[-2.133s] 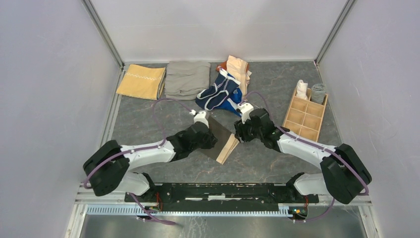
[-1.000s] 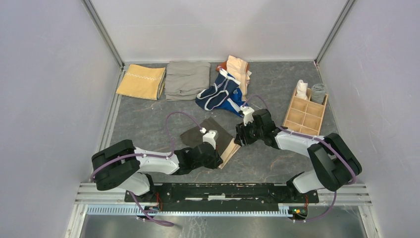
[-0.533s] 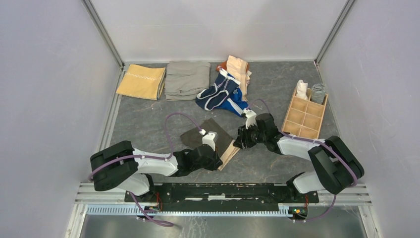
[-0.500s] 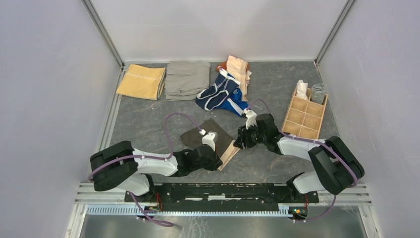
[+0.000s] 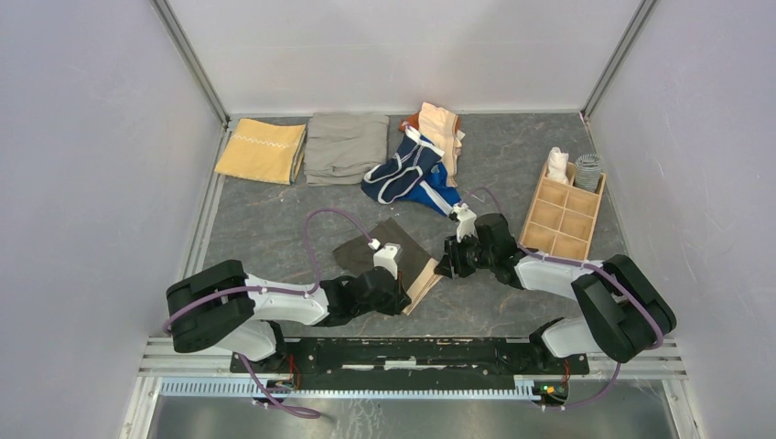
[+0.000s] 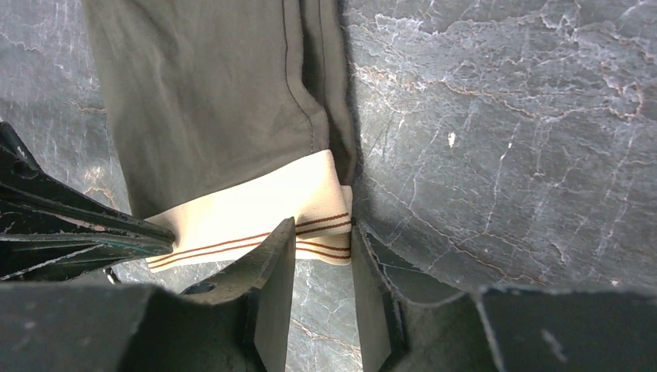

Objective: Roll the underwear
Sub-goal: Fold the underwear at the center of the board.

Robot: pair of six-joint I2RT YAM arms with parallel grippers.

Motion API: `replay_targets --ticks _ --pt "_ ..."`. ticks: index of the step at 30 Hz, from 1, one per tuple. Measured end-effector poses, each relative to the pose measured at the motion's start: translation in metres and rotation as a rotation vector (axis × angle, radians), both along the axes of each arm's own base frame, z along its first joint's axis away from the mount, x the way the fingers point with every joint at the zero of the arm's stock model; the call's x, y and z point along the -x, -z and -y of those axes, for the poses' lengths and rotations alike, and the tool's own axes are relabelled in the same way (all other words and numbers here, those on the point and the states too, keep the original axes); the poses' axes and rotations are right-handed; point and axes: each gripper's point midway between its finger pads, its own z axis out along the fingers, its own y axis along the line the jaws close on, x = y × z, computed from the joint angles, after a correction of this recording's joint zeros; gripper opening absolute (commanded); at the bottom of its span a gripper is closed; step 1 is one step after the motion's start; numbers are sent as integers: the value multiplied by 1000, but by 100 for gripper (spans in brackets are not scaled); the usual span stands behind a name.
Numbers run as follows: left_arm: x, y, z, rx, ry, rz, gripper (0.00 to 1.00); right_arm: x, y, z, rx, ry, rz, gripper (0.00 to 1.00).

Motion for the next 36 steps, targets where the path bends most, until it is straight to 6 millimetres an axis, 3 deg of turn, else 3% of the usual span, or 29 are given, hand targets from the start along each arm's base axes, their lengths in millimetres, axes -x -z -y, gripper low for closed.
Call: replay_targets --ticks 7,10,13,21,28,34,36 --pt "0 0 0 -2 -1 4 2 1 1 0 -8 6 -6 31" --pt "0 0 0 -2 -1 4 2 1 1 0 -9 8 -9 45" --pt "0 0 0 -2 -1 4 2 2 -1 -3 -24 7 -14 48" --pt "0 0 0 -2 -1 5 2 0 0 -3 -28 21 -21 30" --pt "0 0 0 -2 -1 5 2 -1 4 -3 -21 25 -27 2" --pt "2 -3 -5 -17 -2 -2 2 -1 4 -1 -11 13 -7 0" --pt "3 -8 -9 -33 -6 -4 6 1 4 1 -3 7 8 0"
